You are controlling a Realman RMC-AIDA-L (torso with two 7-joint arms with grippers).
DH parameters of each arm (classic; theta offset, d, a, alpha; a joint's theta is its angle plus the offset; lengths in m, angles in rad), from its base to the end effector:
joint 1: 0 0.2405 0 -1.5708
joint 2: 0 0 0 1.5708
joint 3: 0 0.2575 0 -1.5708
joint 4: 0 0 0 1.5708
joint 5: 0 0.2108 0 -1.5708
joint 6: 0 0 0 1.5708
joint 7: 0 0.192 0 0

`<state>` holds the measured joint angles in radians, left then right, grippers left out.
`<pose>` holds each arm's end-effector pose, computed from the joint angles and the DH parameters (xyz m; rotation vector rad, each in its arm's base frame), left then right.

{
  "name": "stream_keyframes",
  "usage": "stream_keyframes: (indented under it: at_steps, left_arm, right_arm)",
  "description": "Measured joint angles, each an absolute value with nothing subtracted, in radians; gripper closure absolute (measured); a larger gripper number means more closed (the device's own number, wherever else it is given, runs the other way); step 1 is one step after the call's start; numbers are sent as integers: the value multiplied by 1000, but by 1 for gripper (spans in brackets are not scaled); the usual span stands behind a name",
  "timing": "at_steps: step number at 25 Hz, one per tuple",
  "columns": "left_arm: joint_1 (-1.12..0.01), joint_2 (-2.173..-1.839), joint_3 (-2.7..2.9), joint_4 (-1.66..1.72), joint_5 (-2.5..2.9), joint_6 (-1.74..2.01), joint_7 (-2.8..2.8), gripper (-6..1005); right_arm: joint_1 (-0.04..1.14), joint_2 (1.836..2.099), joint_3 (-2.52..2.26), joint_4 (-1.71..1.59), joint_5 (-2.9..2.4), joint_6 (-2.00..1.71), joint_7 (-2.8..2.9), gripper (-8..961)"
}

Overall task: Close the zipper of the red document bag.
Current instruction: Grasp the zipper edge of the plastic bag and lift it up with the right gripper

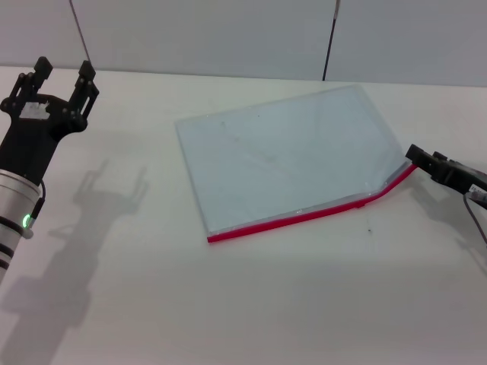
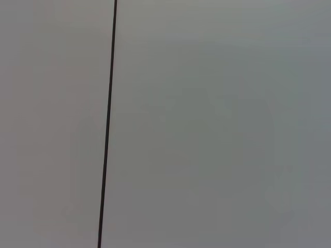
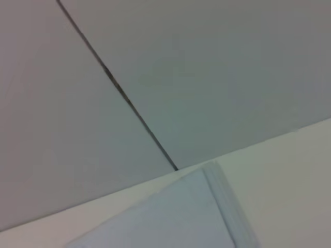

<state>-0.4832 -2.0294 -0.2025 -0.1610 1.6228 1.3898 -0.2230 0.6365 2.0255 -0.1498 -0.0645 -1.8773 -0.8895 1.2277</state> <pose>-0.3011 0.3778 0.0109 -1.5410 -0.4615 -0.8933 0.3301 0.4144 -0.0592 -1.8635 1.2831 0.7575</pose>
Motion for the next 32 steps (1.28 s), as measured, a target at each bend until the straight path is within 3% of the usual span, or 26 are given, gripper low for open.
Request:
stream_keyframes:
  at_steps: [29, 32]
  left_arm:
    - [-491, -2029, -202, -161, 1623, 1390, -224, 318]
    - [-491, -2029, -202, -161, 1623, 1387, -224, 319]
  right_arm:
    - [721, 2031, -215, 7, -1879, -759, 1249, 409]
    - [721, 2031, -215, 6, -1879, -759, 1250, 461]
